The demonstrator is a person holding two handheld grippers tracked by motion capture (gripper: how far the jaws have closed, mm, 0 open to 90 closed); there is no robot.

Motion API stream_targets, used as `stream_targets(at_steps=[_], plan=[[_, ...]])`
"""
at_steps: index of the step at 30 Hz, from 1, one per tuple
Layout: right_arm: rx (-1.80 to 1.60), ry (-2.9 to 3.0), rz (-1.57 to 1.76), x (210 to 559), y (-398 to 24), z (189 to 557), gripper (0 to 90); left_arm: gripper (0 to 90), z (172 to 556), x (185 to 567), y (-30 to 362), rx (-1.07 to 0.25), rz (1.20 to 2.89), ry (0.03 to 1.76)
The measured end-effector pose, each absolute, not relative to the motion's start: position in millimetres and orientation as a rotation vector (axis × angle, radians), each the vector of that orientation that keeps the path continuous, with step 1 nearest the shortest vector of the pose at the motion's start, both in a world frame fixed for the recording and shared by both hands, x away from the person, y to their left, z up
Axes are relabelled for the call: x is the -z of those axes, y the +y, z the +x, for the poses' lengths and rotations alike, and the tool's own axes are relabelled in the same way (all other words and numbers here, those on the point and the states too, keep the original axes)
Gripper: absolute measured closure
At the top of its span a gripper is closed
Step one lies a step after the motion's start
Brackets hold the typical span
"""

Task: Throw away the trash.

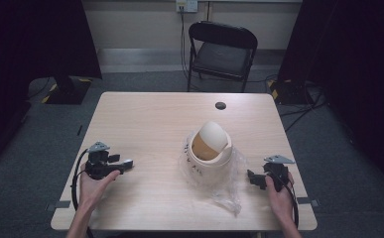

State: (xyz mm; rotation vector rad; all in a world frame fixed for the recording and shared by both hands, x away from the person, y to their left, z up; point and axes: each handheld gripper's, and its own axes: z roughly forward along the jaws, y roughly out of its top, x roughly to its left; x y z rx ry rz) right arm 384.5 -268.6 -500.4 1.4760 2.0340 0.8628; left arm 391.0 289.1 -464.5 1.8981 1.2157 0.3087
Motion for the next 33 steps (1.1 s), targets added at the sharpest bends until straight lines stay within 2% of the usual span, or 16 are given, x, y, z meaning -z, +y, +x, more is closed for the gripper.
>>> stream_targets(at_steps=[1,5,10,15,25,33], plan=[[-0.863,2.034,1.476,500,-269,385,8.9,35.5,391,467,287,-0.312,1.907,1.211],[-0.863,2.034,1.476,500,-269,385,8.9,38.2,394,473,285,-0.312,1.950,1.210],[-0.863,2.034,1.474,500,-269,384,8.9,33.8,397,483,289,-0.321,1.948,1.238],[-0.863,2.034,1.475,500,-269,385,8.9,35.1,398,487,285,-0.345,2.009,1.251],[-0.863,2.035,1.474,500,-269,385,8.9,52.2,400,491,279,-0.437,2.047,1.247],[-0.863,2.036,1.474,500,-269,385,8.9,56.7,402,490,282,-0.412,2.032,1.256]])
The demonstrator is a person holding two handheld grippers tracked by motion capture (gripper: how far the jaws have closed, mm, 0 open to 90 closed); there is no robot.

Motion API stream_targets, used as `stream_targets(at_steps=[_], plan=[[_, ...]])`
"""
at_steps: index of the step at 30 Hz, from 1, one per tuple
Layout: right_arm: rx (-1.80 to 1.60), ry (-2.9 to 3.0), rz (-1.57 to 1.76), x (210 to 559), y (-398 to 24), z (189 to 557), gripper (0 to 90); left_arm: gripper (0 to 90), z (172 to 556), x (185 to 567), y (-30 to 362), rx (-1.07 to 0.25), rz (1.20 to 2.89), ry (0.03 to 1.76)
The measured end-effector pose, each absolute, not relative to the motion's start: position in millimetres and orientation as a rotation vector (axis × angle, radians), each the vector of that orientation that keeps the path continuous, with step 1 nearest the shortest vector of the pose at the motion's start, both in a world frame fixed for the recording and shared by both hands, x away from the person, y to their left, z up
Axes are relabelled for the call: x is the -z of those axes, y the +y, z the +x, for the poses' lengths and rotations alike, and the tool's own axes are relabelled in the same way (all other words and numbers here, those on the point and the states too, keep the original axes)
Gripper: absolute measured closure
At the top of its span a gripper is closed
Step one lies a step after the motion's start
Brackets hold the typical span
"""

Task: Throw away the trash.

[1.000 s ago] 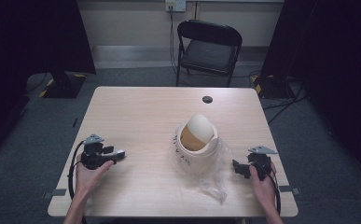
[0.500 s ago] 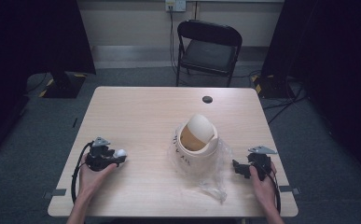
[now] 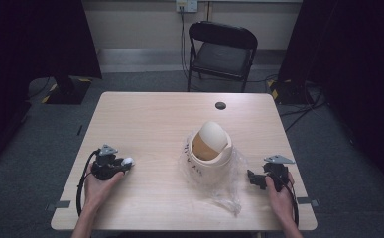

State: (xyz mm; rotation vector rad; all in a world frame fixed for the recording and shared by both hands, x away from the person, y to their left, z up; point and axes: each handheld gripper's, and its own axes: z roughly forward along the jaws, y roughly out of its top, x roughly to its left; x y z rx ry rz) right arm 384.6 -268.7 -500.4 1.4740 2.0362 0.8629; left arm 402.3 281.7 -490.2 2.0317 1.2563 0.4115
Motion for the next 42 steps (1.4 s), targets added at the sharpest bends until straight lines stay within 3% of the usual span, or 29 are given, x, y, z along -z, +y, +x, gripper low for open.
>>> stream_targets(at_steps=[28,42], plan=[[-0.863,2.037,1.473,500,-269,385,8.9,57.2,373,447,259,-0.375,1.875,1.113],[-0.863,2.038,1.472,500,-269,385,8.9,57.2,369,429,230,-0.342,1.891,0.997]])
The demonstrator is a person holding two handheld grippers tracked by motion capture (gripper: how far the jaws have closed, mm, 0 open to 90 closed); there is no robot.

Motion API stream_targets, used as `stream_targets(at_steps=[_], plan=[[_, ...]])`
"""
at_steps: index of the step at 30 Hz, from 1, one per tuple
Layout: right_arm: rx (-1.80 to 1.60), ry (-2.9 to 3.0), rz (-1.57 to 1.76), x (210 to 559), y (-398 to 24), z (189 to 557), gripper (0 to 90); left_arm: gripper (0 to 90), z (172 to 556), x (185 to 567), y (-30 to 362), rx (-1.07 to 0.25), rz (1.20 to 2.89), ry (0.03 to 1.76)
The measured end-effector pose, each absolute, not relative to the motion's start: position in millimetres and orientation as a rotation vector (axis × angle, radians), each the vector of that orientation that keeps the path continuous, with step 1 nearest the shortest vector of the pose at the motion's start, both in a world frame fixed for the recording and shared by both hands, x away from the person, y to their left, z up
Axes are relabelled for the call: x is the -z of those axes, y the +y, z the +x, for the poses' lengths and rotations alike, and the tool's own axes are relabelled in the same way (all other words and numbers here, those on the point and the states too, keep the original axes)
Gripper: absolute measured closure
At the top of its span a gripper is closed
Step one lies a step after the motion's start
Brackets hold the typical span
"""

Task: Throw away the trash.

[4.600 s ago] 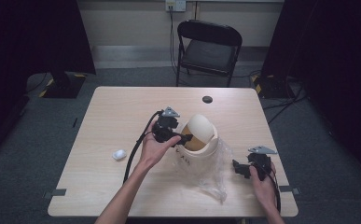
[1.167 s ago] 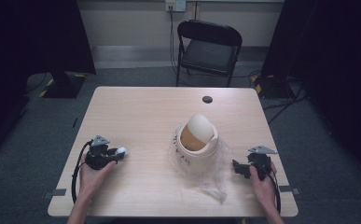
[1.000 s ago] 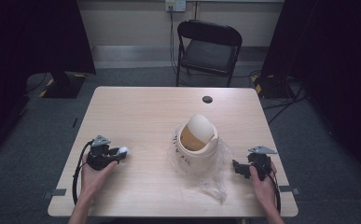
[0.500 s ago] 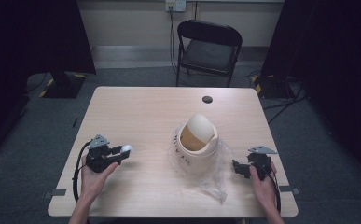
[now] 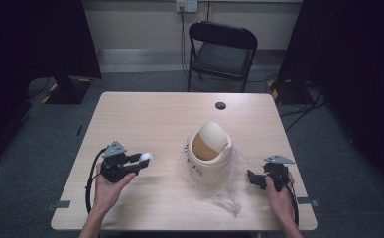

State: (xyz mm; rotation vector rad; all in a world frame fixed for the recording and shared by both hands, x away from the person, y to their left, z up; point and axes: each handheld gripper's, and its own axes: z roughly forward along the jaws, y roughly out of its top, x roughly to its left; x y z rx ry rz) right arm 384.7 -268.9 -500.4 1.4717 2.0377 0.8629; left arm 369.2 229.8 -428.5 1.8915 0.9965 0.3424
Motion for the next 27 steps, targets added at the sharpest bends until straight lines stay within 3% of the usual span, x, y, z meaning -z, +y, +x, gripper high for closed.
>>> stream_targets(at_steps=[27], plan=[[-0.863,2.038,1.471,500,-269,385,8.9,57.2,361,379,170,-0.307,1.883,0.783]])
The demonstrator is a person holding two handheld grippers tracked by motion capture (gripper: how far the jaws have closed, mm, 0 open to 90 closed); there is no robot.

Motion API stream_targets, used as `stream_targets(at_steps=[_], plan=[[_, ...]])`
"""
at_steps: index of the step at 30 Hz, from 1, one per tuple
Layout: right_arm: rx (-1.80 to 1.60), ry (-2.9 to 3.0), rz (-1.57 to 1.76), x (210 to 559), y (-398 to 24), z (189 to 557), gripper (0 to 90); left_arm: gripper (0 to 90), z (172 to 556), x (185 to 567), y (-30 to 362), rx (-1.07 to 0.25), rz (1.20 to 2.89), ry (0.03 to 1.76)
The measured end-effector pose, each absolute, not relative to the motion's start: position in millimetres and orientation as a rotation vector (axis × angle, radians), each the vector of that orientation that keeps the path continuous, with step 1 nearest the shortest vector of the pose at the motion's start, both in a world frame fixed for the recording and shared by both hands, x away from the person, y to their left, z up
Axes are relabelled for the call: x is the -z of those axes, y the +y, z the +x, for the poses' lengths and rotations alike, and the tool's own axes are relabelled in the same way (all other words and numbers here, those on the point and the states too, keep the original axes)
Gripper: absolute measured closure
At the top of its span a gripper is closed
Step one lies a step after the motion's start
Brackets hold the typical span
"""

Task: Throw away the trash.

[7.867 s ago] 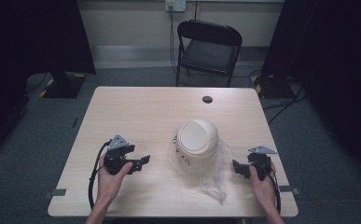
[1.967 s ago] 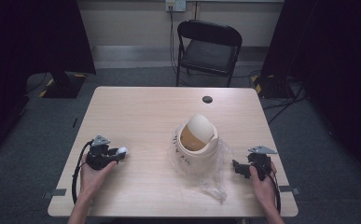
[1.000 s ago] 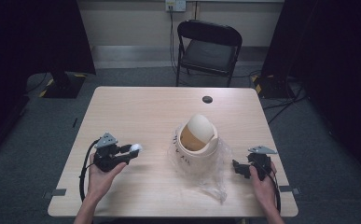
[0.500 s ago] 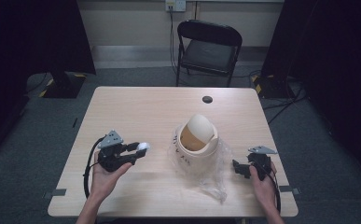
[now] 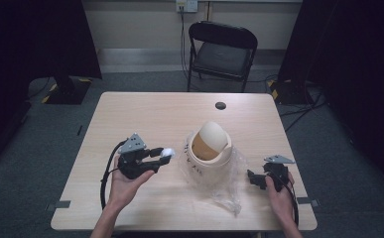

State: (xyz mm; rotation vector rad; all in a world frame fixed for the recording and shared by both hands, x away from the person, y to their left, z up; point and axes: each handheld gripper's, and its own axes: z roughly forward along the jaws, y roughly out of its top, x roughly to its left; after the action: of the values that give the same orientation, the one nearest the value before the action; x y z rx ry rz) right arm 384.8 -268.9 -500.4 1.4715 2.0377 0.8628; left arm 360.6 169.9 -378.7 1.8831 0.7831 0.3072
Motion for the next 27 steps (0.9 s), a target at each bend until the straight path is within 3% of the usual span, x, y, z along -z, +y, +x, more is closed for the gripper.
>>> stream_targets(at_steps=[14,27], plan=[[-0.863,2.038,1.471,500,-269,385,8.9,57.3,364,356,131,-0.301,1.904,0.679],[-0.863,2.038,1.473,500,-269,385,8.9,57.3,374,358,104,-0.265,1.971,0.649]])
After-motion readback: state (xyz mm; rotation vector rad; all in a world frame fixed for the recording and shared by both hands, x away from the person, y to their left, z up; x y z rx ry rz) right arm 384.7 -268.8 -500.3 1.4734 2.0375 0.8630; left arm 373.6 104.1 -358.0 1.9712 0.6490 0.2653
